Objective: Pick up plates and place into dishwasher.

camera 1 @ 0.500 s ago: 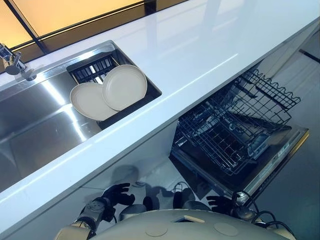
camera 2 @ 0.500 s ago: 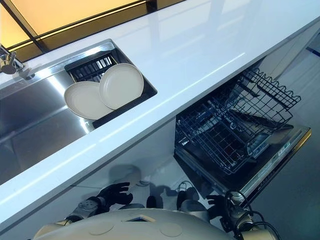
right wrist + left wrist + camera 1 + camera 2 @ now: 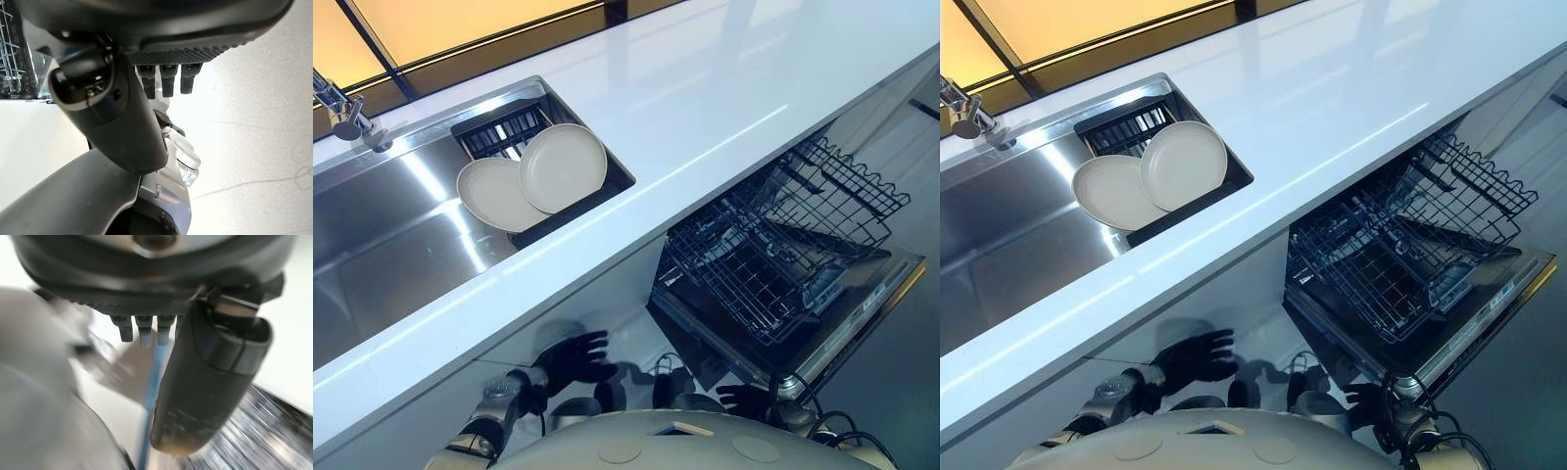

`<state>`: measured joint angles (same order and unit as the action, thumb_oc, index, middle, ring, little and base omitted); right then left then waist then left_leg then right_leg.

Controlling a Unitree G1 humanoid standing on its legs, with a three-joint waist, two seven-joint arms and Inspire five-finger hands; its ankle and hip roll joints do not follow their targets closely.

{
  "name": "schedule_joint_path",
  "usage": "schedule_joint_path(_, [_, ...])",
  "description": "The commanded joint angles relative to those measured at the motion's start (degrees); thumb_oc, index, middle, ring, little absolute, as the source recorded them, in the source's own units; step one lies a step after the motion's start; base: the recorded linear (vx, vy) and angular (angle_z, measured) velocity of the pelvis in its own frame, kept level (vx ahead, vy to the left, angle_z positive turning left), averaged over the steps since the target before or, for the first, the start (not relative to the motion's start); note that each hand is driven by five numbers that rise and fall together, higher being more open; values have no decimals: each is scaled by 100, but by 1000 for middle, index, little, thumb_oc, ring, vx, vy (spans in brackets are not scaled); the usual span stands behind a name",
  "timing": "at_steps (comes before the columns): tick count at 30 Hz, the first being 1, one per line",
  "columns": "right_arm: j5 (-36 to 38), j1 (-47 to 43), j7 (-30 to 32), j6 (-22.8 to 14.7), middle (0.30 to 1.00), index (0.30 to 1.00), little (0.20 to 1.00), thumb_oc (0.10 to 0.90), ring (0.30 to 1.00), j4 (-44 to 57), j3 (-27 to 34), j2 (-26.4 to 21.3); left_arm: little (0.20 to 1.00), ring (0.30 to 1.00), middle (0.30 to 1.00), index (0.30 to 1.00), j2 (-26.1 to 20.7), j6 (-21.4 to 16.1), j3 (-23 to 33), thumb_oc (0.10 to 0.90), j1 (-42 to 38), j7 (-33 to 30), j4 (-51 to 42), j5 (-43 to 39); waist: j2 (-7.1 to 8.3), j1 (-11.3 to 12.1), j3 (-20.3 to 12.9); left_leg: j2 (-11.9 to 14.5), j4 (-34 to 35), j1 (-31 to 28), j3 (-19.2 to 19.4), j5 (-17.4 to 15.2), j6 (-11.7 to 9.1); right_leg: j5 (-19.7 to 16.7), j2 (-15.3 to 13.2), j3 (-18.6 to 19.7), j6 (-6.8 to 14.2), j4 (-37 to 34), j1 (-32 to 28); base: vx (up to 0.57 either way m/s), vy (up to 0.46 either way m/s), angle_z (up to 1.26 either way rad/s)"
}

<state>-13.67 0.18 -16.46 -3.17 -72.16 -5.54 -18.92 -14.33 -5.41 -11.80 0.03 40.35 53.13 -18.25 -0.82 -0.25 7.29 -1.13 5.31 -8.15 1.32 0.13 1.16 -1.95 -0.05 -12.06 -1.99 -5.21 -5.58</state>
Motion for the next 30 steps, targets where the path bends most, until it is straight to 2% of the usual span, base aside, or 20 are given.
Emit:
schedule_joint_path(1, [-38,-239,-243,-45,900,900,900,800,900,53,-134,46,900,900,900,900,292,1310,-169,800,-349,860,-409,-1308,-130,47,-212,101,-187,256,356,-292,-149,778,-119,84,512,753,194,0,0,0])
schedule_joint_path(4, [-79,-270,-191,-67,900,900,900,800,900,37,-135,117,900,900,900,900,669,3357,-13,800,-312,1499,-569,-2278,-127,63,-175,108,-157,249,349,-284,-151,778,-122,68,505,758,192,-11,-14,1])
schedule_joint_path(5, [-105,-291,-162,-108,900,900,900,800,900,-4,-118,151,900,900,900,900,828,3973,50,800,-291,1773,-614,-2406,-116,74,-158,116,-151,252,354,-286,-156,780,-126,54,502,758,191,-50,-79,3])
schedule_joint_path(6, [-134,-326,-106,-190,900,900,900,800,900,-73,-82,211,900,900,900,900,1061,4538,96,800,-219,2296,-681,-2171,-86,98,-128,126,-133,250,358,-289,-164,781,-125,38,496,762,191,-55,-93,5])
schedule_joint_path(9, [-61,-402,-52,-318,900,900,900,800,900,-158,-102,241,900,900,900,900,1270,4781,-96,800,-122,3415,-921,-1570,-44,128,-59,160,-133,277,340,-289,-179,785,-102,47,470,778,219,-61,-95,7])
schedule_joint_path(11, [-14,-448,-33,-361,900,900,900,800,900,-193,-152,231,900,900,900,900,1376,4765,-308,800,-75,4112,-1313,-1225,-31,139,-6,191,-142,298,337,-297,-193,795,-74,65,448,779,237,-67,-88,7])
schedule_joint_path(13, [-20,-492,-4,-391,900,900,900,800,900,-238,-217,212,900,900,900,900,1505,4813,-562,800,-35,4425,-1881,-1207,-22,154,45,224,-177,332,320,-306,-207,803,-45,79,425,788,251,-64,-98,13])
schedule_joint_path(14, [-27,-517,18,-388,900,900,900,800,900,-249,-265,206,900,900,900,900,1556,4870,-695,800,-29,4468,-2183,-1361,-19,160,70,238,-194,350,304,-308,-215,807,-25,90,412,792,258,-54,-98,13])
schedule_joint_path(16, [16,-554,60,-378,900,900,900,800,900,-261,-369,204,900,900,900,900,1669,5144,-982,800,-16,4169,-2903,-1905,-4,178,114,269,-247,391,257,-317,-239,826,7,95,386,808,267,-50,-97,7])
schedule_joint_path(19, [29,-609,115,-324,900,900,900,800,900,-269,-513,200,900,900,900,900,1692,5453,-1309,800,-88,3491,-3847,-3261,13,218,186,324,-357,508,168,-304,-287,858,62,93,332,862,310,-62,-96,7])
schedule_joint_path(20, [42,-628,158,-317,900,900,900,800,900,-279,-571,199,900,900,900,900,1695,5438,-1413,800,-147,3126,-4218,-3927,23,240,215,341,-402,564,129,-298,-306,867,83,90,311,882,332,-69,-104,16])
schedule_joint_path(22, [112,-650,215,-290,900,900,900,800,900,-283,-669,201,900,900,900,900,1622,5265,-1582,800,-276,2173,-4934,-5134,46,279,248,371,-460,648,62,-288,-336,881,116,69,277,902,358,-61,-111,29])
schedule_joint_path(23, [205,-660,257,-258,900,900,900,800,900,-278,-724,205,900,900,900,900,1563,4892,-1650,800,-366,1717,-5319,-5646,60,305,258,386,-484,688,22,-275,-358,887,138,50,260,899,358,-43,-110,37])
schedule_joint_path(25, [344,-659,332,-226,900,900,900,800,900,-267,-779,221,900,900,900,900,1389,3984,-1644,800,-514,958,-5913,-6037,74,349,259,405,-499,741,-40,-241,-392,886,169,15,238,876,348,-34,-98,31])
schedule_joint_path(26, [422,-654,366,-210,900,900,900,800,900,-243,-799,221,900,900,900,900,1171,3111,-1566,800,-629,711,-6270,-5887,79,387,284,412,-511,755,-66,-229,-413,898,179,-13,223,853,308,-47,-82,24])
schedule_joint_path(27, [476,-631,397,-228,900,900,900,800,900,-231,-809,211,900,900,900,900,950,2133,-1446,800,-721,522,-6525,-5353,76,417,272,412,-529,835,-96,-184,-436,881,182,-52,211,818,317,-45,-67,19])
schedule_joint_path(28, [508,-610,420,-232,900,900,900,800,900,-217,-807,205,900,900,900,900,803,1705,-1333,800,-765,412,-6654,-5102,69,440,268,411,-543,872,-118,-166,-446,878,185,-66,205,802,316,-39,-48,18])
schedule_joint_path(29, [558,-566,450,-243,900,900,900,800,900,-184,-794,188,900,900,900,900,523,825,-1182,800,-821,113,-6845,-4560,56,479,288,408,-562,888,-154,-151,-456,889,190,-88,200,775,272,-22,-24,11])
schedule_joint_path(30, [602,-511,475,-256,900,900,900,800,900,-150,-779,161,900,900,900,900,273,177,-1006,800,-873,-166,-7018,-4044,37,496,270,395,-575,941,-196,-120,-459,883,189,-112,198,754,280,-12,-8,12])
